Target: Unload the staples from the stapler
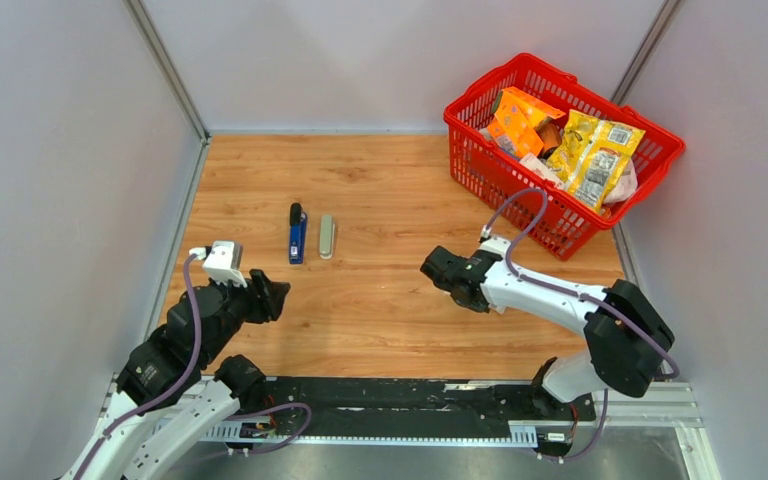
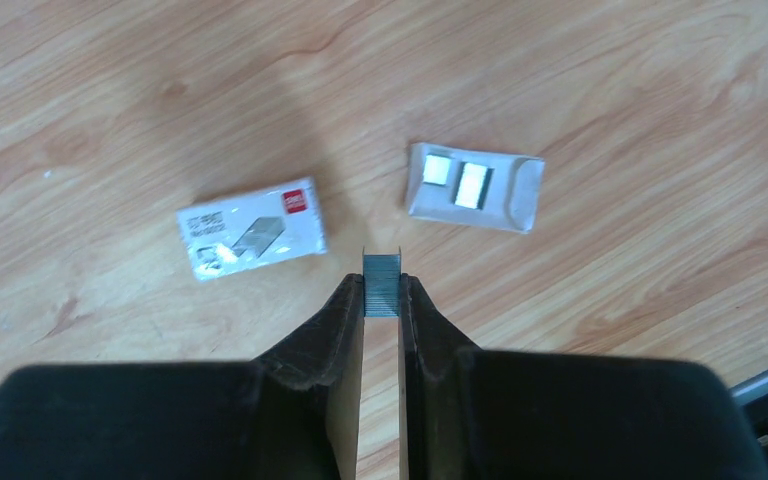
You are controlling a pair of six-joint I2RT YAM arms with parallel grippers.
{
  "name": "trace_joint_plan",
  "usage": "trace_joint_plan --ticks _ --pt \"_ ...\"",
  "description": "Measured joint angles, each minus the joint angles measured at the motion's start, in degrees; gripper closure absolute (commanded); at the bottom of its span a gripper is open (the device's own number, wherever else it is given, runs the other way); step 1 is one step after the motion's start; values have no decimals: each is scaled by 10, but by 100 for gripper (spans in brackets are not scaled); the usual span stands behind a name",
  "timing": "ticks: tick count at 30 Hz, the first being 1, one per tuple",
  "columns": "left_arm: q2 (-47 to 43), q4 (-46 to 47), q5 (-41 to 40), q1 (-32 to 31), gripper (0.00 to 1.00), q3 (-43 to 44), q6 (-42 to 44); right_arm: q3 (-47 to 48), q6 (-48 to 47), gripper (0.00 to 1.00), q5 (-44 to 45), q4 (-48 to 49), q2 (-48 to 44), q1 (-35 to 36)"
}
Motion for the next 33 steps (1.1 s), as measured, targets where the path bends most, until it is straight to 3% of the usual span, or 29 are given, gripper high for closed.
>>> trace_joint_plan --ticks 14,33 --pt "0 0 1 0 37 0 1 -62 -4 84 -1 12 -45 -76" --pt "0 0 1 0 37 0 1 -85 -19 83 -10 48 -49 -106"
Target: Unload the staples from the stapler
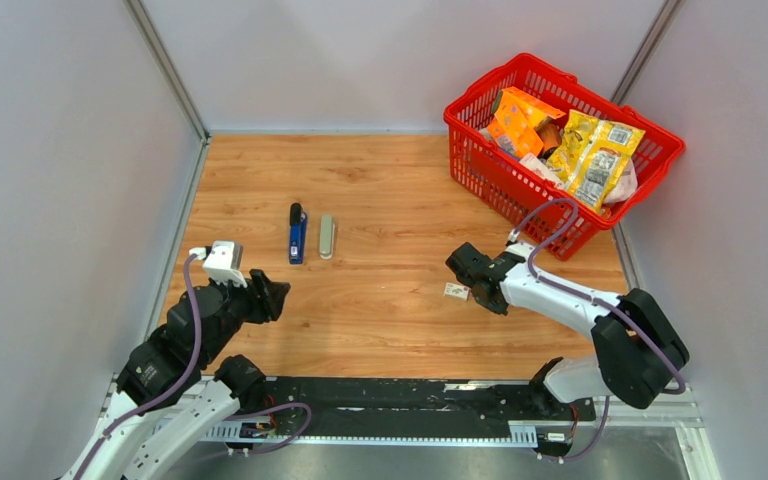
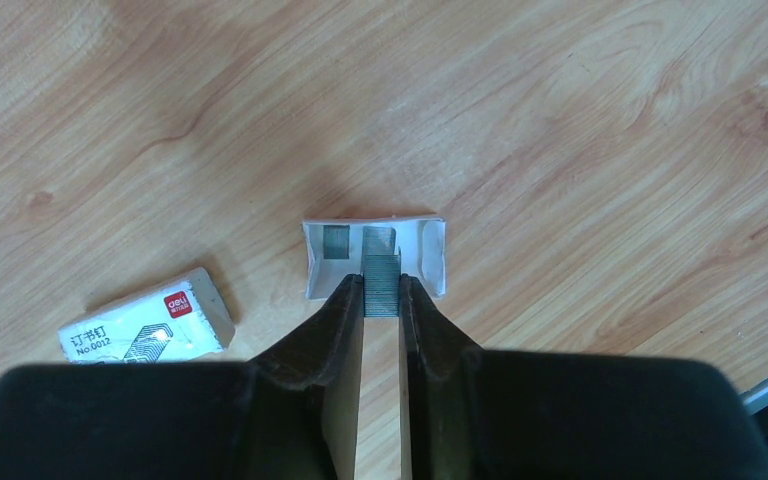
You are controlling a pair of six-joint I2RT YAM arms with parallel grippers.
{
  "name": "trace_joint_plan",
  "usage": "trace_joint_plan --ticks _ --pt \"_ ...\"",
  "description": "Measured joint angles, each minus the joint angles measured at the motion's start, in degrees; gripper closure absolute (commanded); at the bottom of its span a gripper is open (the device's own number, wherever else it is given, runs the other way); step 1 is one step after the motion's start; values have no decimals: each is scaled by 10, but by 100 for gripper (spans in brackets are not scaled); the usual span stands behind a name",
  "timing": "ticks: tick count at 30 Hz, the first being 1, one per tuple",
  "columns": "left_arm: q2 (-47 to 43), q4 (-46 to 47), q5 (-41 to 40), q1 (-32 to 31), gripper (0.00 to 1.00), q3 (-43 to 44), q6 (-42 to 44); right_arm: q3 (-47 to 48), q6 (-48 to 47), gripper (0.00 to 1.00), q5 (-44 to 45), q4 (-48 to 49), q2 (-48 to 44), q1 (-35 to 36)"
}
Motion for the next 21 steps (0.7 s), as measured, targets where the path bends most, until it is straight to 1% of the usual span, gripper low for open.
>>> trace_joint_plan --ticks 15,21 --pt "0 0 0 0 37 0 0 -8 -5 83 -6 18 14 -10" --pt "0 0 0 0 37 0 0 -9 -5 81 -6 19 16 -11"
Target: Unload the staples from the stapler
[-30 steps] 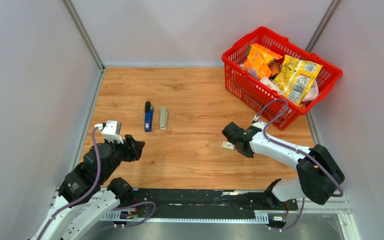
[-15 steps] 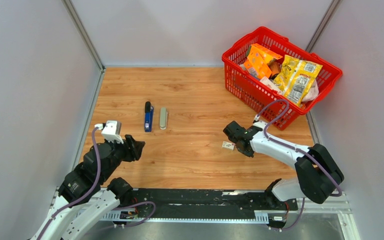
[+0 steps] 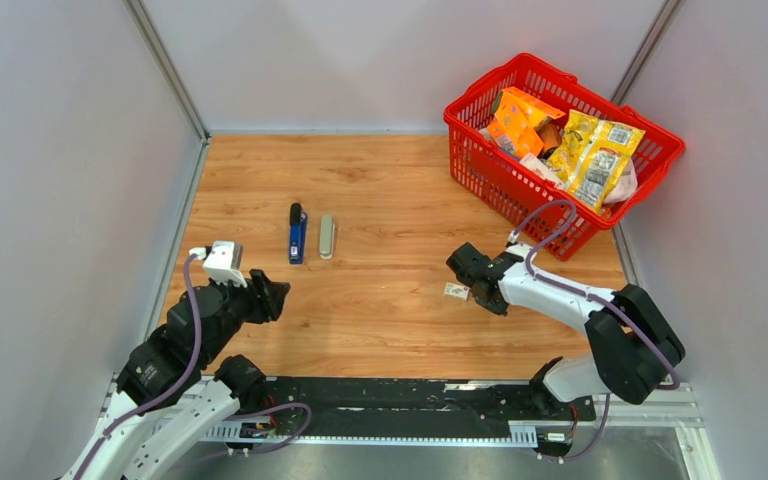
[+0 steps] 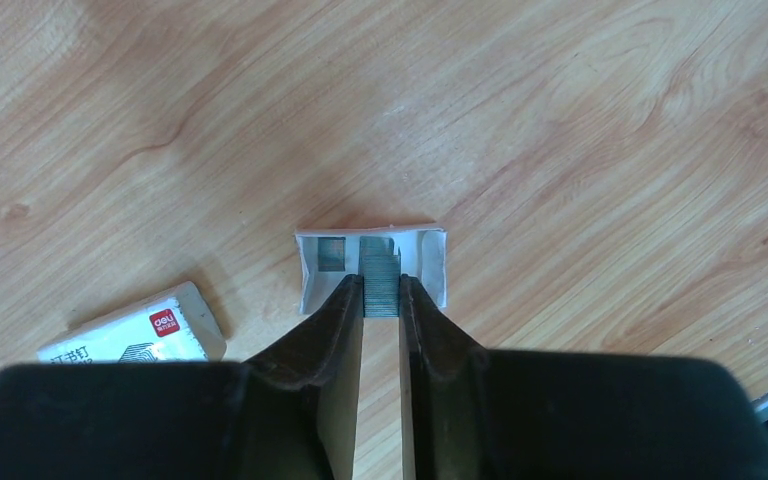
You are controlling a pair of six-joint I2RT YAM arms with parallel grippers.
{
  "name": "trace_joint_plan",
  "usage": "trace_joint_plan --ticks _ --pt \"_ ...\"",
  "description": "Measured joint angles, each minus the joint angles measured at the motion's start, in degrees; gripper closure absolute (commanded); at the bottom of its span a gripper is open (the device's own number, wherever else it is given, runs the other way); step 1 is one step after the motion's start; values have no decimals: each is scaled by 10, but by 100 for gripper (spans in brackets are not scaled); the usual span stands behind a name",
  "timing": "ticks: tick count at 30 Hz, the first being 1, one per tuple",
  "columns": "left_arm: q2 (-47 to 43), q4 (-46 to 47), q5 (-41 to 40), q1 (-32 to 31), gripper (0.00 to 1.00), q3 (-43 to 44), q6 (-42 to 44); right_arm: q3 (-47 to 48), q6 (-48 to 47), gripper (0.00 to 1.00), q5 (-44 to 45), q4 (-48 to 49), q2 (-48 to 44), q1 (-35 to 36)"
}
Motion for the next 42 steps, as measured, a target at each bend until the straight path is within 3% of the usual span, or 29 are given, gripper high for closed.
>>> trace_joint_plan --ticks 19,22,34,42 --pt "0 0 0 0 37 0 0 0 -7 79 2 8 13 -7" --pt "0 0 0 0 37 0 0 0 -9 74 2 9 14 -7" --pt "5 0 0 0 37 0 0 1 -11 71 1 9 13 -7" --pt "24 1 10 0 37 0 0 7 -24 67 2 -5 -59 -7"
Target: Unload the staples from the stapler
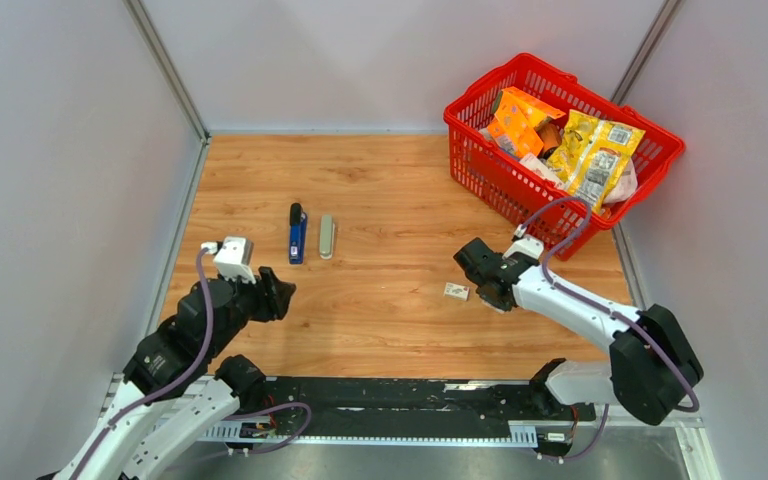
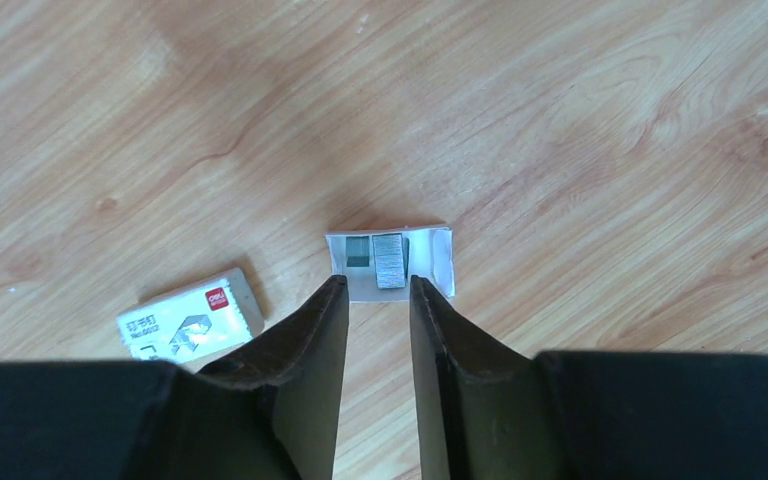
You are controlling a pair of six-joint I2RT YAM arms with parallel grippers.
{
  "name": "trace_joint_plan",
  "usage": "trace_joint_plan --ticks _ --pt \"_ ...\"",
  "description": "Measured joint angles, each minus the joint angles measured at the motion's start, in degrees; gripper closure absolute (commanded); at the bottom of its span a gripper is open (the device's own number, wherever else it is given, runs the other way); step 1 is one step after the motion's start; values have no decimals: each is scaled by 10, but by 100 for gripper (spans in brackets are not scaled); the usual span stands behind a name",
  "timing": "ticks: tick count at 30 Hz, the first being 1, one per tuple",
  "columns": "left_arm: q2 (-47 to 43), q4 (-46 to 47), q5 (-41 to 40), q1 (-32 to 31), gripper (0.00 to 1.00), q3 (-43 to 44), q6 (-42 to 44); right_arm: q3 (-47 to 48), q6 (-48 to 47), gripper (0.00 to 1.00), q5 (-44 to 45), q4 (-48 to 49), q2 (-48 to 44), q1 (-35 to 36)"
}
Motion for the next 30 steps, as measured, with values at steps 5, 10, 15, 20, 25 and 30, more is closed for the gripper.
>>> trace_joint_plan --ticks 5,10,15,20,25,30 --pt "48 5 28 0 38 -1 0 0 -8 66 0 -12 -37 0" --pt "104 35 61 0 39 -14 -3 -4 -13 66 0 -21 -70 0" --pt "157 79 88 0 43 -36 -12 -22 -15 66 0 -31 -105 0" --pt "225 139 116 0 47 -47 -19 -38 -15 67 0 -44 -127 0" --pt "321 213 141 0 56 -47 -24 -52 -15 69 0 -51 -138 -2" --pt "421 272 163 0 64 -46 -24 -65 -16 71 1 -48 -139 -17"
